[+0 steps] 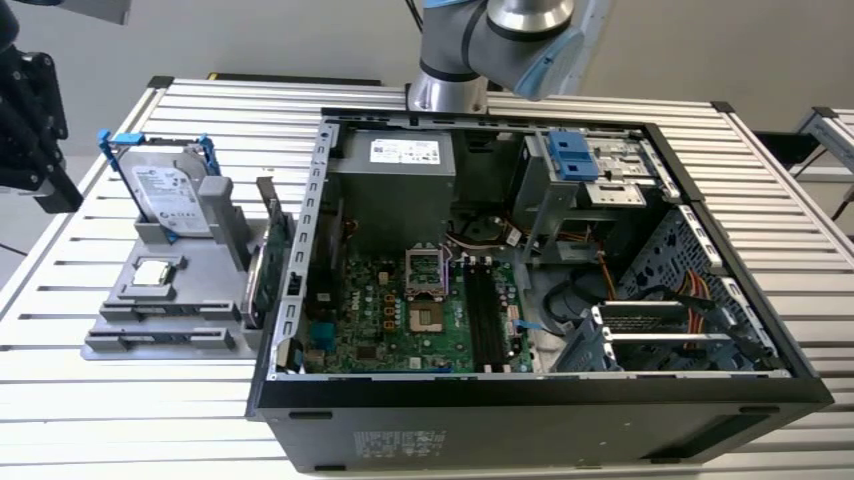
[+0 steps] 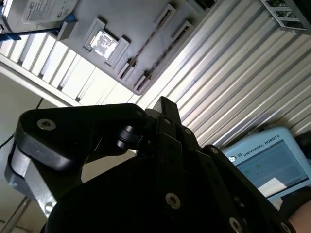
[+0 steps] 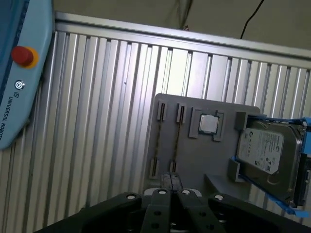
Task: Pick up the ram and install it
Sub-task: 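Pick up the ram and move it above insertion slot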
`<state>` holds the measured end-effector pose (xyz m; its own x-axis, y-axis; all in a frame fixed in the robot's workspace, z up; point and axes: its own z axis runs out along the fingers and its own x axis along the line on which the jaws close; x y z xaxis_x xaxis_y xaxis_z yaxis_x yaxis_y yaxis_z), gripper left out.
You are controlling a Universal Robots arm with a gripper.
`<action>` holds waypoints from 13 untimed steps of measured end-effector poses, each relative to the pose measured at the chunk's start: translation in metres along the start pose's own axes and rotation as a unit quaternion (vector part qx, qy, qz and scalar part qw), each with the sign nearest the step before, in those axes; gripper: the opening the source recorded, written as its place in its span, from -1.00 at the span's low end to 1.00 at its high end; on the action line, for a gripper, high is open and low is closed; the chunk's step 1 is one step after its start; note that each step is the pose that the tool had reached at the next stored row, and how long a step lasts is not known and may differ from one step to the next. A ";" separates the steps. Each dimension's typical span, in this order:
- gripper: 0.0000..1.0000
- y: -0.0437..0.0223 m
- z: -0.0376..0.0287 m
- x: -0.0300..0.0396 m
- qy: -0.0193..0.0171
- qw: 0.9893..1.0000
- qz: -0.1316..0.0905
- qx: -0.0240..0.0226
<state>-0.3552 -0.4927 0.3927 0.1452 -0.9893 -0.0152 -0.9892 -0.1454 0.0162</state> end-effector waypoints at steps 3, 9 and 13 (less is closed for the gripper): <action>-1.00 0.0000 0.0000 0.0000 0.000 1.000 -0.017 0.000; -1.00 0.0000 0.0007 -0.0001 0.000 1.000 -0.007 -0.001; -1.00 0.0000 0.0017 0.0000 0.000 1.000 0.014 -0.002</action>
<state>-0.3553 -0.4926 0.3910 0.1181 -0.9929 -0.0157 -0.9928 -0.1184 0.0198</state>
